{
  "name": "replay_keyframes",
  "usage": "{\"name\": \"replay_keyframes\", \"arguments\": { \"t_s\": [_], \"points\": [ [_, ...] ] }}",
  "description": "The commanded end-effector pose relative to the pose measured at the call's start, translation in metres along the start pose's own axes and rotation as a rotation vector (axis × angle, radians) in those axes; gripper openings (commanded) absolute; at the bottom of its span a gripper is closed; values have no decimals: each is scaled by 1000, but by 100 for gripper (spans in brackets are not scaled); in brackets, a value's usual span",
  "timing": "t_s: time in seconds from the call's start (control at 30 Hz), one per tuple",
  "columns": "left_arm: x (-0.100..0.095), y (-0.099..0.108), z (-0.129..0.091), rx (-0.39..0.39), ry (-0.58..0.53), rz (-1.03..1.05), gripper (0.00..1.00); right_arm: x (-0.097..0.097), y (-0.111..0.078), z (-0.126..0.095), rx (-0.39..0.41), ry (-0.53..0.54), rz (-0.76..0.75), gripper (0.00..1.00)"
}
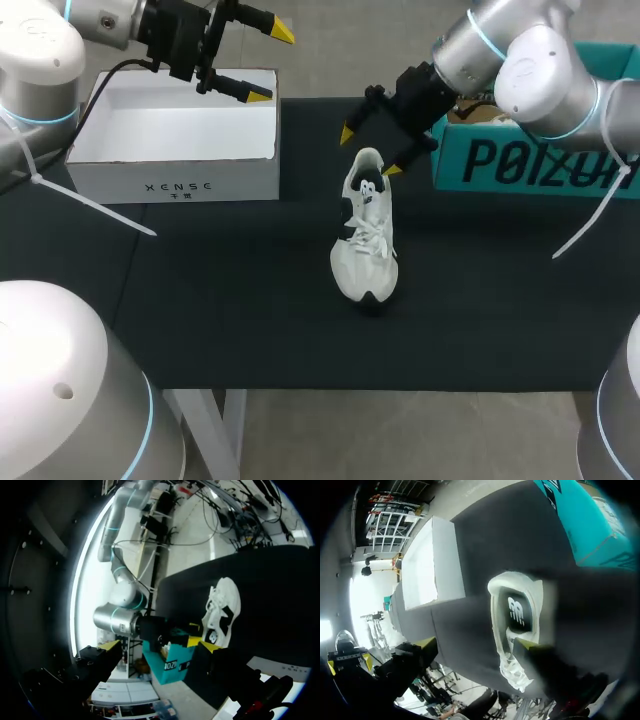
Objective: Take the shoe out of the shoebox, open the shoe tongue, remove and reinsert the insole, then place the shoe into the shoebox
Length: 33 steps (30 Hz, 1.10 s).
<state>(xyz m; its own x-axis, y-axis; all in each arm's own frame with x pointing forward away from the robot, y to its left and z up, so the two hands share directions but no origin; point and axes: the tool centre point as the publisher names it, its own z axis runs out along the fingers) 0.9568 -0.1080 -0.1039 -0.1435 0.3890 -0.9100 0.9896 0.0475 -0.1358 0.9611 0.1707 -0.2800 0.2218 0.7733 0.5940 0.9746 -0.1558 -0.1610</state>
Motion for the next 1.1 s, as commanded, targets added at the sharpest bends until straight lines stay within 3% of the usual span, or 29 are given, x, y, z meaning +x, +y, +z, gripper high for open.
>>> {"name": "replay_keyframes", "arguments": {
  "t_s": [0.03, 0.1, 0.13, 0.17, 0.2, 0.23, 0.27, 0.47, 0.57, 1.0, 1.1],
  "points": [
    [-1, 0, -1, 2, 5, 1, 100, 3, -1, -10, 35, -414, 325, 100],
    [-1, 0, -1, 2, 5, 1, 100, -2, -2, -12, 5, -464, 353, 98],
    [-1, 0, -1, 2, 5, 1, 100, -7, -2, -12, -9, -458, 346, 66],
    [-1, 0, -1, 2, 5, 1, 100, -12, -2, -12, -19, -466, 363, 45],
    [-1, 0, -1, 2, 5, 1, 100, -17, -2, -12, -26, -471, 359, 32],
    [-1, 0, -1, 2, 5, 1, 100, -22, 0, -12, -26, -469, 355, 4],
    [-1, 0, -1, 2, 5, 1, 100, -26, 1, -11, -40, -451, 343, 0],
    [-1, 0, -1, 2, 5, 1, 100, -28, 8, -11, -48, -482, 251, 0],
    [-1, 0, -1, 2, 5, 1, 100, -25, 11, -11, -6, -456, 173, 0],
    [-1, 0, -1, 2, 5, 1, 100, -25, 11, -11, -6, -456, 173, 0],
    [-1, 0, -1, 2, 5, 1, 100, -31, 22, 0, -17, -479, 170, 0]
  ]
}}
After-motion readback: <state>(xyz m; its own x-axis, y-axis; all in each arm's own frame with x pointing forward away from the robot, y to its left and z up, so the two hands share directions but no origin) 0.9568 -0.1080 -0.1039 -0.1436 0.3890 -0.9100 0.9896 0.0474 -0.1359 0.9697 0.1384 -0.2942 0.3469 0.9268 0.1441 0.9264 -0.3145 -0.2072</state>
